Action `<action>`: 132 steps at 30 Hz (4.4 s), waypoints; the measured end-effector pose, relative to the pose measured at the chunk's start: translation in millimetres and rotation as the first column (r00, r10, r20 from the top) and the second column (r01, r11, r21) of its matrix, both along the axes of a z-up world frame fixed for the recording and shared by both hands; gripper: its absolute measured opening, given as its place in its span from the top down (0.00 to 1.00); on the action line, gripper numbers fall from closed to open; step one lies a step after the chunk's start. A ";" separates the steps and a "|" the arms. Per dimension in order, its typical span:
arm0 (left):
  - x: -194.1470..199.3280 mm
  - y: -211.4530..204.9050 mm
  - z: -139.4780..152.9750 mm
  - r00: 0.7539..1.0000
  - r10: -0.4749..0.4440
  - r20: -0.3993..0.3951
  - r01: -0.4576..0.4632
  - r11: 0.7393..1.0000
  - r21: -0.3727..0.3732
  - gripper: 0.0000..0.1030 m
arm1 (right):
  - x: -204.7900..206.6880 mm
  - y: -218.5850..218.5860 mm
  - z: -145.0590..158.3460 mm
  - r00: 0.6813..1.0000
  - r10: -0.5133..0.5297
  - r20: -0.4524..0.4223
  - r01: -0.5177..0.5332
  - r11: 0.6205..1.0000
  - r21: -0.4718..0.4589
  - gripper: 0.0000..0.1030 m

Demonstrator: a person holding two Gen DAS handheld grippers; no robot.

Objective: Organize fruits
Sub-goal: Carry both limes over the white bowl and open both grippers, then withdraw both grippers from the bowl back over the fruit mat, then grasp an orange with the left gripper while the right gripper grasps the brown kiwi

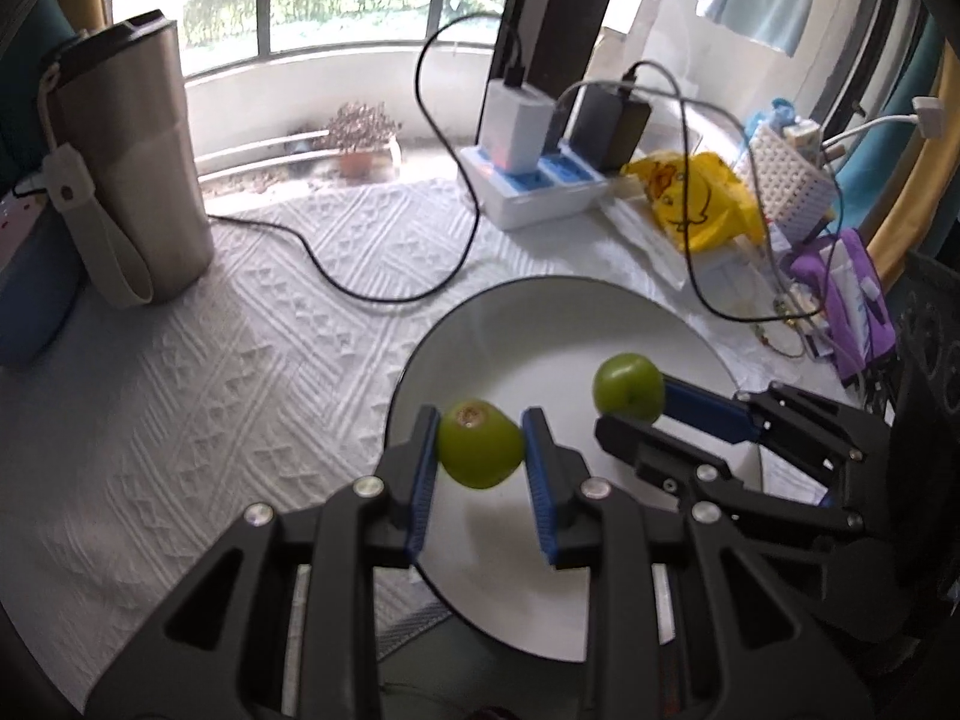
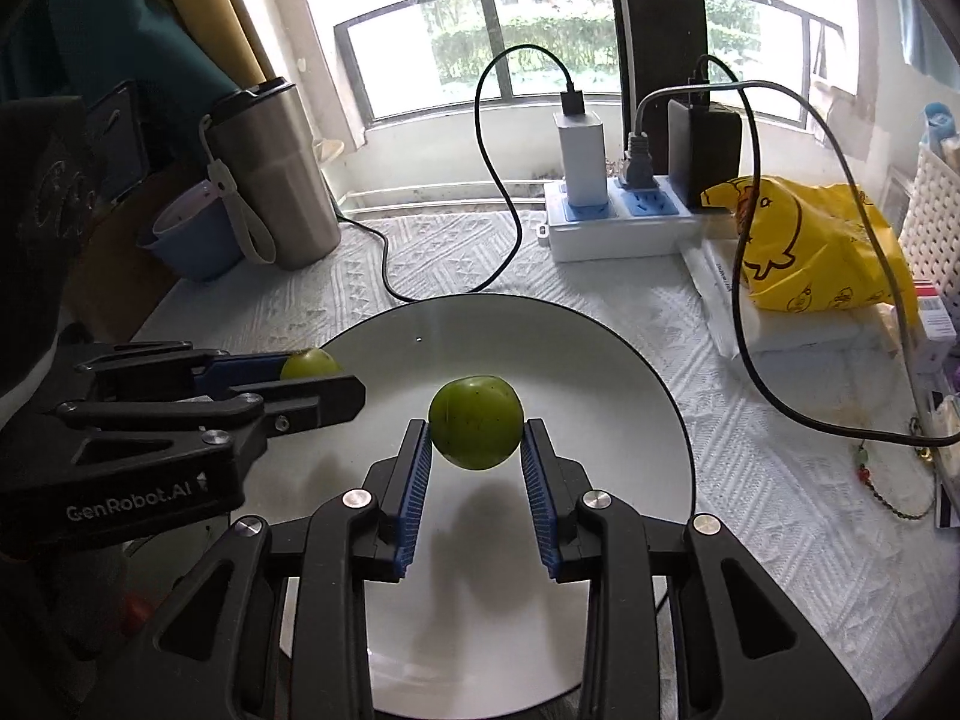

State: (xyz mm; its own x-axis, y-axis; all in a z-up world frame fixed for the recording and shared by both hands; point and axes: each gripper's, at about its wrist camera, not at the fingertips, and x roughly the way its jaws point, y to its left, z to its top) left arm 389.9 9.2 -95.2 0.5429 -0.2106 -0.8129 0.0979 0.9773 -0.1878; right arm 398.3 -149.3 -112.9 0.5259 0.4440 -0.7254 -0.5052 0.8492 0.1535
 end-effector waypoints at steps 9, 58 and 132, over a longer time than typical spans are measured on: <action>-4.2 5.4 5.3 1.000 0.021 0.008 -0.021 1.000 -0.020 0.66 | 0.9 -1.9 3.0 1.000 -0.012 0.005 0.012 1.000 0.024 0.57; -197.4 10.0 73.9 0.969 0.051 0.244 -0.038 0.998 -0.058 0.28 | -166.4 -26.1 75.5 0.984 -0.044 0.172 0.044 0.999 0.003 0.57; -252.6 -35.6 -21.1 0.998 0.019 0.053 -0.019 1.000 -0.016 0.61 | -216.8 -23.8 -3.0 0.989 0.149 -0.019 -0.148 0.986 0.075 0.75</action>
State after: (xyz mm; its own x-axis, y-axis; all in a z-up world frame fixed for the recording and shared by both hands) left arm 137.3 -26.4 -116.3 0.5889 -0.2120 -0.7799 0.0896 0.9762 -0.1977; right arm 181.5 -173.1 -115.8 0.4327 0.5681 -0.7000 -0.6201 0.7512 0.2262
